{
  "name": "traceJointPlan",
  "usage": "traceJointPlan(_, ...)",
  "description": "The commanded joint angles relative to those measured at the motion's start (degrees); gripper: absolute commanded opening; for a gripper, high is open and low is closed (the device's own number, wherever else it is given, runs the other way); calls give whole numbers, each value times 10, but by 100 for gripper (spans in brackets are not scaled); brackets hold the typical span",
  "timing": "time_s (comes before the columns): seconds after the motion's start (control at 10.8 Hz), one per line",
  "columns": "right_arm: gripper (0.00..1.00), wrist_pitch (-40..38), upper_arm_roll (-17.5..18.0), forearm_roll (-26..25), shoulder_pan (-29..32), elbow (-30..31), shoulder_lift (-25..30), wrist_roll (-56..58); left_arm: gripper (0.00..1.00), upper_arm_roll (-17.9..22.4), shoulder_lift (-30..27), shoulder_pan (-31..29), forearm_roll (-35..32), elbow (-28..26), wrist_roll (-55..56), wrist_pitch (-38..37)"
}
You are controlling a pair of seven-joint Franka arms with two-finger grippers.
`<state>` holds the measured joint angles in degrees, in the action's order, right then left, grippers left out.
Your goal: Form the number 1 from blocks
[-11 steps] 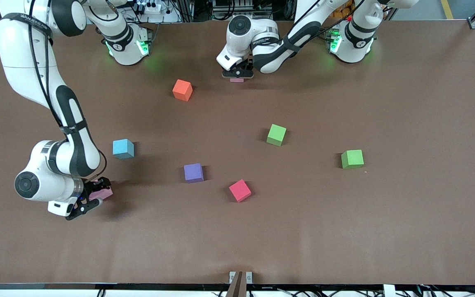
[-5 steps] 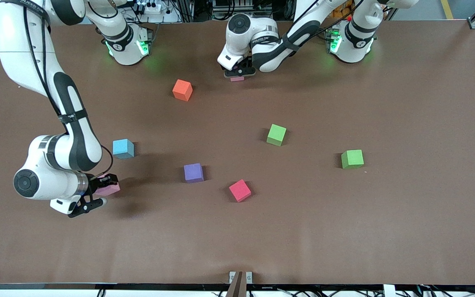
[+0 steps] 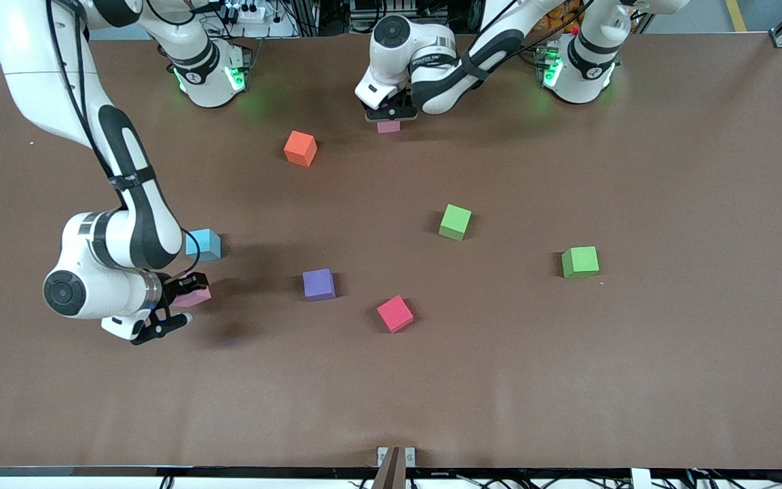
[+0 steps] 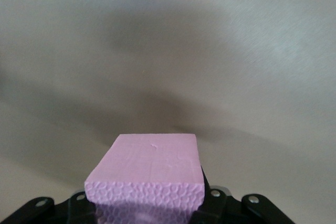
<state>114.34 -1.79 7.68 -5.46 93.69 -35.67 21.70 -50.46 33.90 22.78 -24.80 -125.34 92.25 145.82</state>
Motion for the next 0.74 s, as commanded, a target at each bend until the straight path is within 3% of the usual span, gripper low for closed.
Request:
traceJointPlan(0.0,0,-3,9,24,-5,70,59,-7,37,-2,-2,3,-32,-5,10,5)
traceJointPlan(0.37,0,-53,10,25,-24,75,71,-8,38,-2,-2,5,-66,-10,-8,3)
traceJointPlan(0.46,0,-55,10,26,-30,75,74,-19,43,-2,-2,4,-66,-10,-20,2)
traceJointPlan(0.56,0,-54,10,26,-36,74,77,-32,90,-2,-3,4,-66,-10,-19,2)
traceJointPlan(0.65,0,-48,9,26,-39,73,75,-45,100,-2,-4,3,-66,-9,-12,2)
